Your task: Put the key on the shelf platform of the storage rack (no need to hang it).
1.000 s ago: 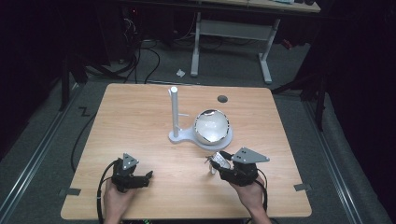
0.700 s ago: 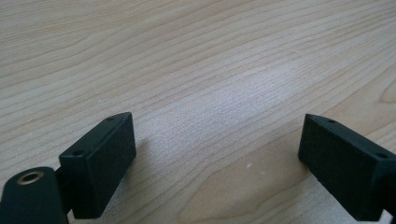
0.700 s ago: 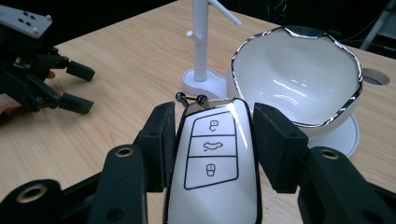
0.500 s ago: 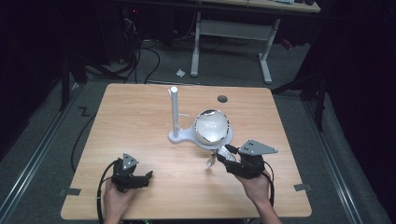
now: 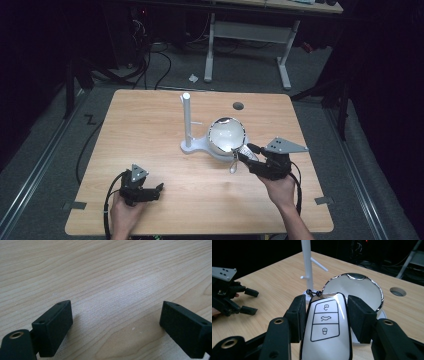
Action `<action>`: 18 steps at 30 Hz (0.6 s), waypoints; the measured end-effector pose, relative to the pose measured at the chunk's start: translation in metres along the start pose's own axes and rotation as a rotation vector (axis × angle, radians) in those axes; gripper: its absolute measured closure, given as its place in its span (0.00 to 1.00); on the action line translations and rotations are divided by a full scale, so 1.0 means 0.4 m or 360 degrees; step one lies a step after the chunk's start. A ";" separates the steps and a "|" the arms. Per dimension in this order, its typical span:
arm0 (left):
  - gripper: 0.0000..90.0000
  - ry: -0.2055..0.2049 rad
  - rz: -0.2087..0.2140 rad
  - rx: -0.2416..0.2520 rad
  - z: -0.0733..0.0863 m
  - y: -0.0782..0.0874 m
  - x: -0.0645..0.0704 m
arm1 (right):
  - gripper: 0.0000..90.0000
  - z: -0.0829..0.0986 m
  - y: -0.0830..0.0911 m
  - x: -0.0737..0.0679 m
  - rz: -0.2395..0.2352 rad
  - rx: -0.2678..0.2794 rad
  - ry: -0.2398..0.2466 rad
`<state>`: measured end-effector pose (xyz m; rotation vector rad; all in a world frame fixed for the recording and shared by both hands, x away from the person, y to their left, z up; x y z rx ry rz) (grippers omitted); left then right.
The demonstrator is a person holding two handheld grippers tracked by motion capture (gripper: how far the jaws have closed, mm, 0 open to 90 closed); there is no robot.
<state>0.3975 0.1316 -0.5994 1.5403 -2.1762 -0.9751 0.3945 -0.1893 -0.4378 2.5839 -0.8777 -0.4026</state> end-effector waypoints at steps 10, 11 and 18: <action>0.13 -0.0002 -0.0001 -0.0001 0.000 0.000 0.000 | 0.57 -0.049 0.010 0.039 0.0024 0.0015 0.0003; 0.13 -0.0002 -0.0002 -0.0001 0.000 0.000 0.000 | 0.57 -0.053 0.010 0.042 0.0026 0.0017 0.0007; 0.13 -0.0002 -0.0002 -0.0001 0.000 0.000 0.000 | 0.57 -0.086 0.001 0.071 0.0044 0.0011 0.0002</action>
Point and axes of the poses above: each handheld gripper's, and its own axes: y roughly backward along the jaws, z roughly out of its underside, x roughly to its right, the point moved 9 cm from there along -y, roughly forward along the jaws, and after that the axes turned 13 degrees about -z, right-handed, at the moved point
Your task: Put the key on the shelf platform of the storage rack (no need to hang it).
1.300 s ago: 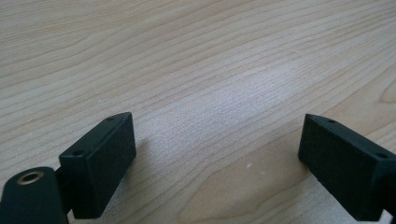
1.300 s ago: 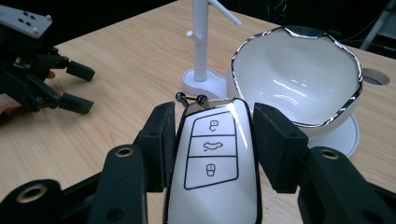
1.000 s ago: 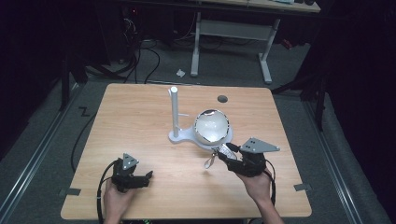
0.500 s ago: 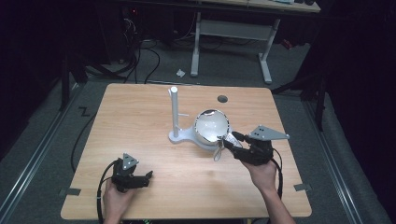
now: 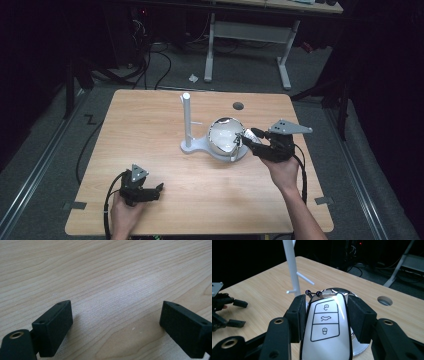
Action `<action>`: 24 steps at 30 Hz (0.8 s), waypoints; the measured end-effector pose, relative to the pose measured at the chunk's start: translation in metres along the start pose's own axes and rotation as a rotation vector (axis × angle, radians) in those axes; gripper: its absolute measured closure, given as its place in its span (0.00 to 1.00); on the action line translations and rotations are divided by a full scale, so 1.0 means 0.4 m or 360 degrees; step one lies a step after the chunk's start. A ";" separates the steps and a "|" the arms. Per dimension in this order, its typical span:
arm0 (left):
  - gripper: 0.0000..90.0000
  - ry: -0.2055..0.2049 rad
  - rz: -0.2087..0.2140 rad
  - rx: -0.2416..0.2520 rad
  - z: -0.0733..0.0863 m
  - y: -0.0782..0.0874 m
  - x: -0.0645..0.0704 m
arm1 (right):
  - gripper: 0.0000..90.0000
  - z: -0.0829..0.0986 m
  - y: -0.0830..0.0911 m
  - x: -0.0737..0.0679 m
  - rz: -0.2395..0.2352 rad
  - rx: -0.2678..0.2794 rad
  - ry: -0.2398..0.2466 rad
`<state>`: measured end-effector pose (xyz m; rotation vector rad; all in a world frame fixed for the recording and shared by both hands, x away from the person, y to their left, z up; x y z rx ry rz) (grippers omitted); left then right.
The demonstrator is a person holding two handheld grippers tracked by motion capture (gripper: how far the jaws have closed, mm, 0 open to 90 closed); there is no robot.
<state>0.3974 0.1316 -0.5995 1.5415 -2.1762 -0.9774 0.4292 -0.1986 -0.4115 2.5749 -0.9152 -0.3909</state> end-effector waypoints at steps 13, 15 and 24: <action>0.13 -0.0001 -0.0005 0.0003 0.000 0.000 0.001 | 0.57 -0.036 -0.031 0.030 0.0029 -0.0014 -0.0016; 0.13 -0.0001 -0.0005 0.0003 0.000 0.000 0.001 | 0.57 -0.039 -0.037 0.034 0.0031 -0.0013 -0.0022; 0.14 0.0001 -0.0003 0.0003 0.000 0.000 0.001 | 0.57 -0.042 -0.072 0.057 0.0044 -0.0036 -0.0050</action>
Point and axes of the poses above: each handheld gripper's, and its own axes: y roughly backward along the jaws, z roughly out of its underside, x roughly to its right, the point moved 9 cm from there along -y, roughly forward along the jaws, and after that the axes turned 13 degrees about -z, right-handed, at the moved point
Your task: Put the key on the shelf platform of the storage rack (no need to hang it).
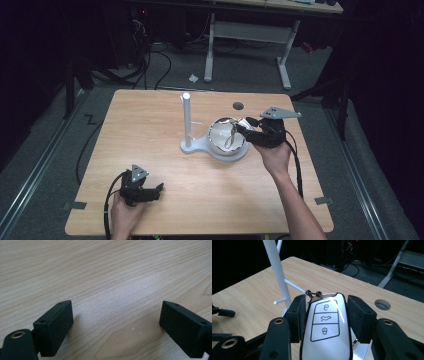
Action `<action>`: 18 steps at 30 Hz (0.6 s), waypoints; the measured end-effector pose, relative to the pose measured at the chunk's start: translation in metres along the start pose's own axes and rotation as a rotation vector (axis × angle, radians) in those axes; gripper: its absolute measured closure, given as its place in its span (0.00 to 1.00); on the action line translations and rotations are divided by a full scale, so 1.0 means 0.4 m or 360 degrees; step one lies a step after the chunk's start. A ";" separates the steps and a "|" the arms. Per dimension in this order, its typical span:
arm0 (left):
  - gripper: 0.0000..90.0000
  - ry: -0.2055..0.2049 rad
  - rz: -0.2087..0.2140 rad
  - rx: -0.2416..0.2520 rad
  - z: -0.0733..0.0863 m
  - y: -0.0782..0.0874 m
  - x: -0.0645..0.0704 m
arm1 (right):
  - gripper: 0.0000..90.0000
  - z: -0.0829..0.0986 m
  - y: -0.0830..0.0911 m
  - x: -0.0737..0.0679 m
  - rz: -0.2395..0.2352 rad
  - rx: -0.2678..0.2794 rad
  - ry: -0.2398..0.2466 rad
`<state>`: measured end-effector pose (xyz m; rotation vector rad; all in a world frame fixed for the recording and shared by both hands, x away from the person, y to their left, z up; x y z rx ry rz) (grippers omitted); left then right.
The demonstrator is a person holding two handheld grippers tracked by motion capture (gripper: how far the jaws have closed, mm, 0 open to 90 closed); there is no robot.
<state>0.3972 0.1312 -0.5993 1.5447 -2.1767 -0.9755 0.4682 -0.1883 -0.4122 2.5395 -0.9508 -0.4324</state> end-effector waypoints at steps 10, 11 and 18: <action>0.14 0.0001 0.0002 0.0000 0.000 0.000 0.000 | 0.57 0.017 -0.047 0.013 0.0009 -0.0061 -0.0006; 0.14 0.0001 0.0002 0.0000 0.000 0.000 0.000 | 0.57 0.018 -0.050 0.013 0.0006 -0.0062 -0.0011; 0.14 0.0001 0.0002 0.0000 0.000 0.000 0.000 | 0.57 0.030 -0.074 0.022 0.0014 -0.0097 -0.0025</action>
Point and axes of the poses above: each handheld gripper's, and its own axes: y roughly backward along the jaws, z roughly out of its underside, x roughly to its right, the point moved 9 cm from there along -y, roughly forward along the jaws, and after that the axes turned 13 degrees about -z, right-handed, at the moved point
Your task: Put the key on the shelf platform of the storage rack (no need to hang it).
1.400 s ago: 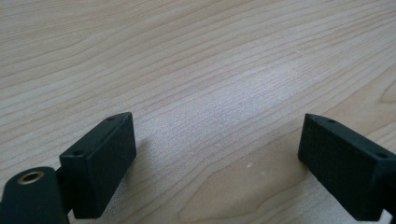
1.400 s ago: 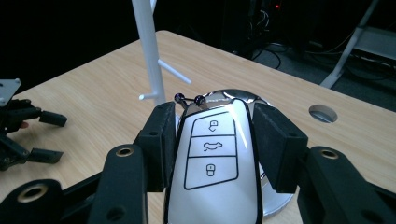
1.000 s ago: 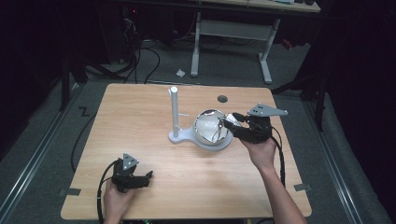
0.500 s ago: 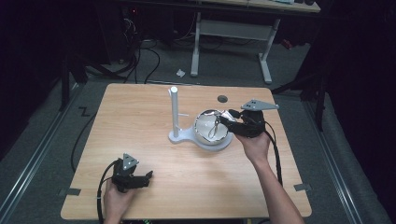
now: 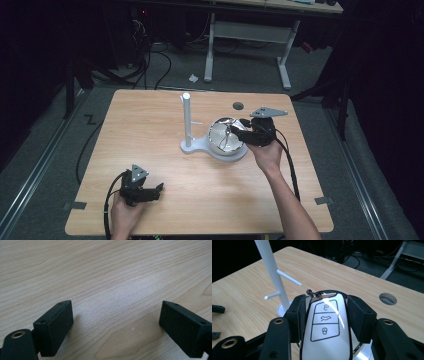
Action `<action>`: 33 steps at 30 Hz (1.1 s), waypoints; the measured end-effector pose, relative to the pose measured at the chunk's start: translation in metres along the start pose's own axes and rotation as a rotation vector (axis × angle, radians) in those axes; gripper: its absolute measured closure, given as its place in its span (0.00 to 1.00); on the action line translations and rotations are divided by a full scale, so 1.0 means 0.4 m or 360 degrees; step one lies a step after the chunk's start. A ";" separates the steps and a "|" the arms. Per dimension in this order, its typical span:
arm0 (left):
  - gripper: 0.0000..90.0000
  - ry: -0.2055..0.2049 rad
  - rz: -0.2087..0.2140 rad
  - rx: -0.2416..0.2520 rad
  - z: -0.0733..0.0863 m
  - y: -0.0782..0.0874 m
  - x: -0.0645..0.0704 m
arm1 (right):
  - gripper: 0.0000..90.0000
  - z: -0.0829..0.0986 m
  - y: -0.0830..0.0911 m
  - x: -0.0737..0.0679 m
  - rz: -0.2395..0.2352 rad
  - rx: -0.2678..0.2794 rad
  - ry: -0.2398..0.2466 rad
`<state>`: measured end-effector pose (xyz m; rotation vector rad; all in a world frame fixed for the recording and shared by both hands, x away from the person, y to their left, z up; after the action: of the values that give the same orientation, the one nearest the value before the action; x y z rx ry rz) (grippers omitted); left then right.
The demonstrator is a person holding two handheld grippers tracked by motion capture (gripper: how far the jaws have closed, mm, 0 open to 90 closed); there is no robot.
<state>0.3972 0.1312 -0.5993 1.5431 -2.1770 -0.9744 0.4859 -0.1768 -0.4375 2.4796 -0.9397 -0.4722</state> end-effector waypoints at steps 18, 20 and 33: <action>0.14 0.0001 -0.0001 0.0001 0.000 0.000 0.000 | 0.57 0.026 -0.062 0.016 -0.0021 -0.0058 -0.0040; 0.14 0.0001 -0.0001 0.0000 0.000 0.000 0.000 | 0.57 0.027 -0.065 0.017 -0.0023 -0.0060 -0.0043; 0.14 0.0001 -0.0001 0.0001 0.000 0.000 0.000 | 0.57 0.050 -0.102 0.032 -0.0029 -0.0108 -0.0064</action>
<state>0.3972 0.1314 -0.5993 1.5442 -2.1763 -0.9734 0.5077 -0.1639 -0.4773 2.4277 -0.9022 -0.5532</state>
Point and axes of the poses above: each handheld gripper's, and its own axes: y roughly backward along the jaws, z roughly out of its underside, x roughly to its right, the point moved 9 cm from there along -y, roughly forward along the jaws, and after that the axes turned 13 degrees about -z, right-handed, at the moved point
